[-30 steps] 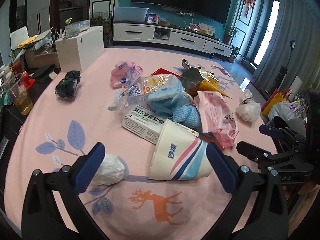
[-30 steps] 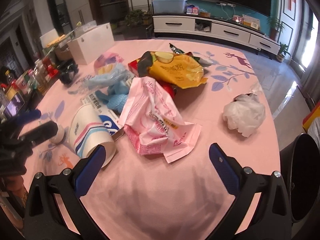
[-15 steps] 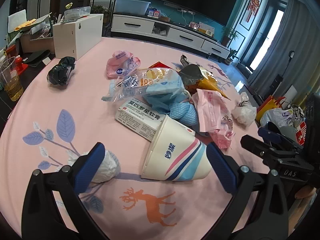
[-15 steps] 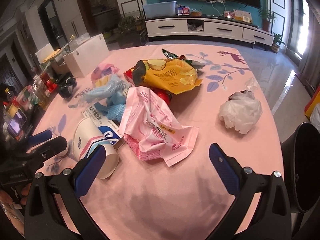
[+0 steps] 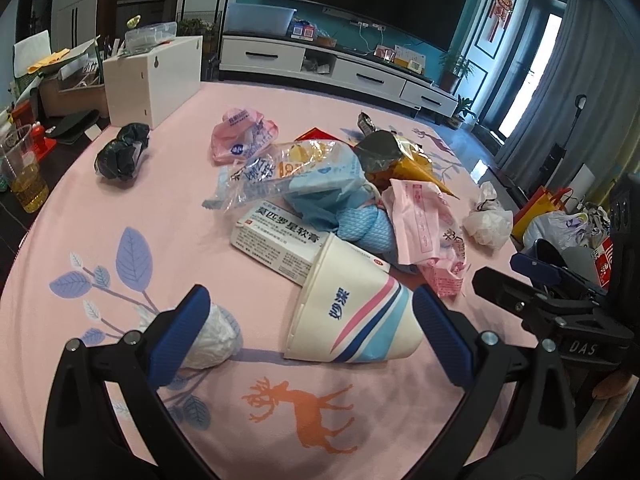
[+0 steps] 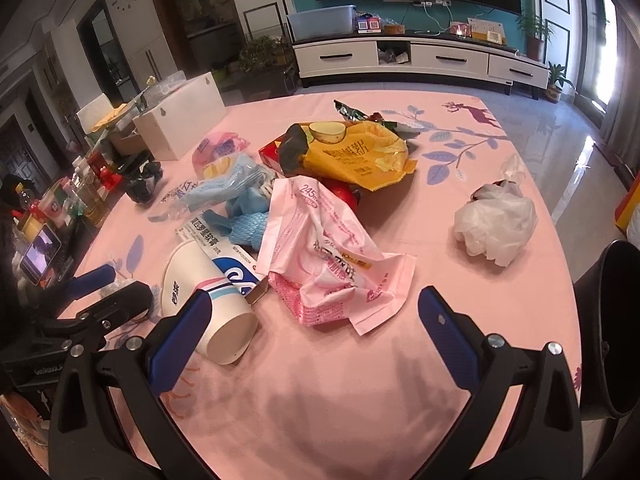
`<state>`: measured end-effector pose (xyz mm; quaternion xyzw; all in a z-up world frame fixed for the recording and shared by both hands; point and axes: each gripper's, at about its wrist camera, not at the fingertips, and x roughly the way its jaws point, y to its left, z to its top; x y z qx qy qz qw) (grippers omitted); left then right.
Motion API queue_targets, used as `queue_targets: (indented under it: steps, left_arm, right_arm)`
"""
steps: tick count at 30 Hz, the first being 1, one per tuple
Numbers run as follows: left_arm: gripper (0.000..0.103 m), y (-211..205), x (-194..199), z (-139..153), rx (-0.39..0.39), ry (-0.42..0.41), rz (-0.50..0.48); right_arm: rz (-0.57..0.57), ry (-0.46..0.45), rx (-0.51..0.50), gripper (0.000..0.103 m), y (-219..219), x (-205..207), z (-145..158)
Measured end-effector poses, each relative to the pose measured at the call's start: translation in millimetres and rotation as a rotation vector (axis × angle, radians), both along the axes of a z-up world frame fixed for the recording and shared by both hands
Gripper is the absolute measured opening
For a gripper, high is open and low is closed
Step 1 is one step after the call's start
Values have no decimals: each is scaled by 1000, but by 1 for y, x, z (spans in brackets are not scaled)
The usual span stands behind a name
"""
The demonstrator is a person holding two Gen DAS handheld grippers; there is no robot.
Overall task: Collect trash
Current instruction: 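Grasp the striped paper cup with the left tool while the right tool grasps the pink bag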
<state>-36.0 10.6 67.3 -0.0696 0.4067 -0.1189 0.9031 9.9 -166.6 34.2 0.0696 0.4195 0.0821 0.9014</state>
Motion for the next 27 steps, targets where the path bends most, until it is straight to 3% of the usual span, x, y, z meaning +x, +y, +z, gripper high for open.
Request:
queue_targets:
  steps: [27]
  left_arm:
    - [100, -1, 2, -4, -43, 30, -23]
  right_arm:
    - [-88, -2, 31, 100, -18, 1, 1]
